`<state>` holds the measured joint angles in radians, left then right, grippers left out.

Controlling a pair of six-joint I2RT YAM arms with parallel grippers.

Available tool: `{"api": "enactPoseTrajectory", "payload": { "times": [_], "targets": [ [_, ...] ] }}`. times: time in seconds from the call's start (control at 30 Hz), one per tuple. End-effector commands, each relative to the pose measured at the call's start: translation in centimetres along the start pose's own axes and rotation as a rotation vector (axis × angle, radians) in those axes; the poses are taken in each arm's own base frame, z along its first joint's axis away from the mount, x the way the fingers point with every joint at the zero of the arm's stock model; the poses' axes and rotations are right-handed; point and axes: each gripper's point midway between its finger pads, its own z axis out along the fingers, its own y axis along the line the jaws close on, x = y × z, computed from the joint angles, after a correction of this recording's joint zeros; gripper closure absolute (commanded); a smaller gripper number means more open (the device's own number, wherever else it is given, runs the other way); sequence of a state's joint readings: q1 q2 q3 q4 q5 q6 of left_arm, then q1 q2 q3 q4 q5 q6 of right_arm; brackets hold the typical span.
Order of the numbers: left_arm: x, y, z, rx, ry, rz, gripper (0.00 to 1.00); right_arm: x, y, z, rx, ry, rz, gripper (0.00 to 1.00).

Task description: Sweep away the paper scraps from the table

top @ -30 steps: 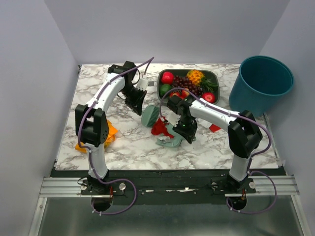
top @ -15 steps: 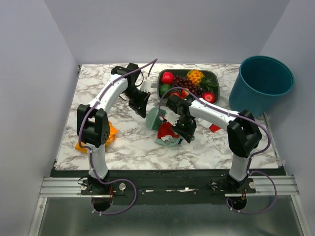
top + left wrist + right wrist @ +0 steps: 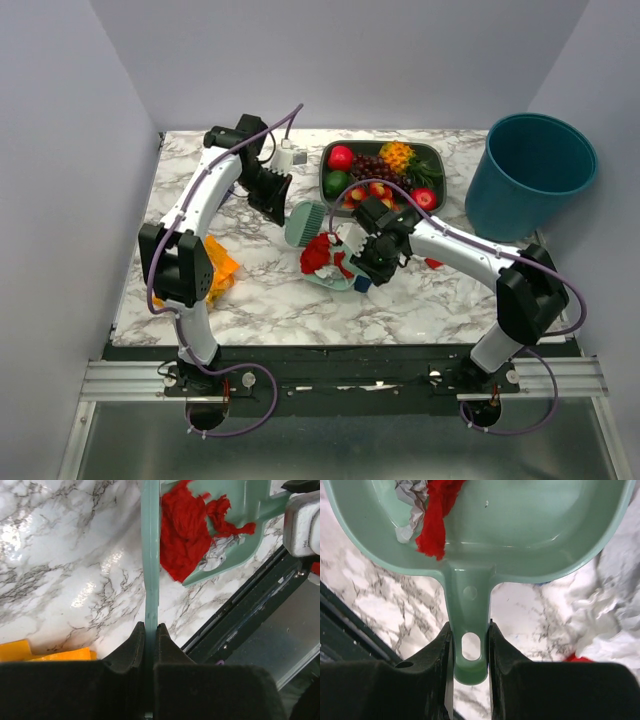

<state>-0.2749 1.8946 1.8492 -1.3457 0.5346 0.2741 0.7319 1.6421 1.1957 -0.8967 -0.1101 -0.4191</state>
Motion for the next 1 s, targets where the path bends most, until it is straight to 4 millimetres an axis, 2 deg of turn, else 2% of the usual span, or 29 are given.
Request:
{"api": "enactPoseTrajectory", "payload": {
  "times": [0.0,0.17,0.4,0.7,0.87,0.97],
  "targets": [
    [2.2,-2.5,-4.6,0.019,0.004,-0.023,1.0,-4.2,-1.6,-0.6,0.053,-0.195,-0.021,1.0],
    [1.6,-4.0,-5.9,0.082,-0.068,-0.002,1.0,-5.4,-2.3,-0.7,0.079,-0.263,-0.021,0.99],
    [2.3,-4.0,-6.8,0.033,-0.079,0.008,1.0,-5.7,-2.6,-0.1,0.075,-0.253,-0.006,0.99],
    [1.4,-4.5,-7.7,0.031,-0.116,0.003,1.0,-5.7,-1.7,0.3,0.023,-0.259,-0.009,0.99],
    [0.1,-6.3,-7.6,0.156,-0.158,0.01,1.0,-6.6,-1.2,-0.7,-0.006,-0.306,-0.007,0.99],
    [-1.2,-6.5,-8.2,0.163,-0.194,0.047,1.0,-7.1,-1.2,-1.4,-0.017,-0.336,0.001,0.99]
  ]
}}
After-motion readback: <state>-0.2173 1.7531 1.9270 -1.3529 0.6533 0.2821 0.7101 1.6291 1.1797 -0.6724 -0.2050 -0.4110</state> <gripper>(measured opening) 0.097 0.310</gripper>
